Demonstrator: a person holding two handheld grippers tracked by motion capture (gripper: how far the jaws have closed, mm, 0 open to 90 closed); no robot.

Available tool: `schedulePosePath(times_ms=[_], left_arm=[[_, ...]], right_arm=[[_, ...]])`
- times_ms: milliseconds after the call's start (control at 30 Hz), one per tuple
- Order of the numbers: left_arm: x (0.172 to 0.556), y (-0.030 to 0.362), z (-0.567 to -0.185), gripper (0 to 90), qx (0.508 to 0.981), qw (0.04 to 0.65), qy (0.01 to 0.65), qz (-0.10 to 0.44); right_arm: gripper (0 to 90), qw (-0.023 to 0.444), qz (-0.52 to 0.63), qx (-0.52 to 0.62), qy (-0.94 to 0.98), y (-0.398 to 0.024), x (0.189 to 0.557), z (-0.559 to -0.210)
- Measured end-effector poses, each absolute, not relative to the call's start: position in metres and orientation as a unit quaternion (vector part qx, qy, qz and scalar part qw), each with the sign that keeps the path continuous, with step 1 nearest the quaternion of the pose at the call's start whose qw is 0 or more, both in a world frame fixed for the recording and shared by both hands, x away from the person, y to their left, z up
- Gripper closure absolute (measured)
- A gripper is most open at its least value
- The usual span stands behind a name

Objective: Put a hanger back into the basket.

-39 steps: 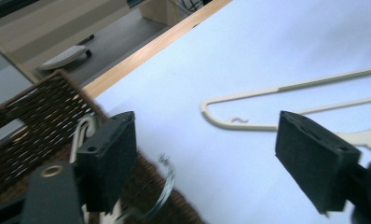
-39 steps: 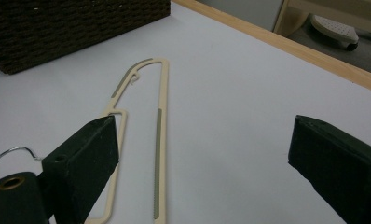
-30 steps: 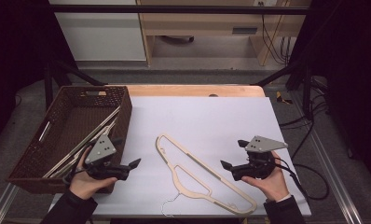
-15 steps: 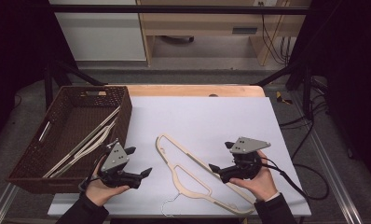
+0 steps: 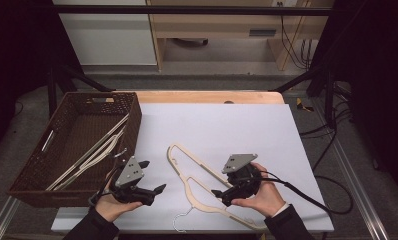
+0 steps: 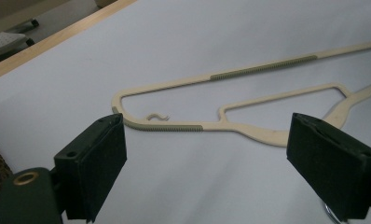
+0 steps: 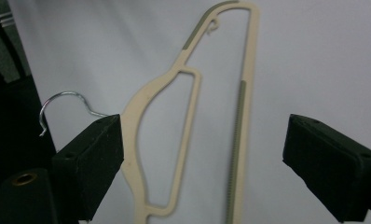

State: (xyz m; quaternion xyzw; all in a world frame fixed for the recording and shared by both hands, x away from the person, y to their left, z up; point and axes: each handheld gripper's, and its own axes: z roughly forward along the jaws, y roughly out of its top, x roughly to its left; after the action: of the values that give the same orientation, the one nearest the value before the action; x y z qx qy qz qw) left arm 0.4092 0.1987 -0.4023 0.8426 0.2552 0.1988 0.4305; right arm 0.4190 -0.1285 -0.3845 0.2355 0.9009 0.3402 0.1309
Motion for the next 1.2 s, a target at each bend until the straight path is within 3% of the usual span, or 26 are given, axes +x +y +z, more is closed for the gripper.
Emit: schedulePosePath(times_ms=[367, 800, 1200], left_arm=[[0.411, 0.200, -0.401, 11.0, 0.850, 0.424, 0.246, 0.195], [0.409, 0.198, -0.402, 11.0, 0.854, 0.418, 0.240, 0.195], [0.409, 0.198, -0.402, 11.0, 0.855, 0.417, 0.238, 0.196]], right_arm=[[17.5, 0.070, 0.232, 0.192, 0.951, -0.085, 0.416, -0.404], [26.9, 0.038, 0.148, 0.161, 0.975, -0.060, 0.414, -0.428], [46.2, 0.019, 0.104, 0.135, 0.985, -0.047, 0.414, -0.446]])
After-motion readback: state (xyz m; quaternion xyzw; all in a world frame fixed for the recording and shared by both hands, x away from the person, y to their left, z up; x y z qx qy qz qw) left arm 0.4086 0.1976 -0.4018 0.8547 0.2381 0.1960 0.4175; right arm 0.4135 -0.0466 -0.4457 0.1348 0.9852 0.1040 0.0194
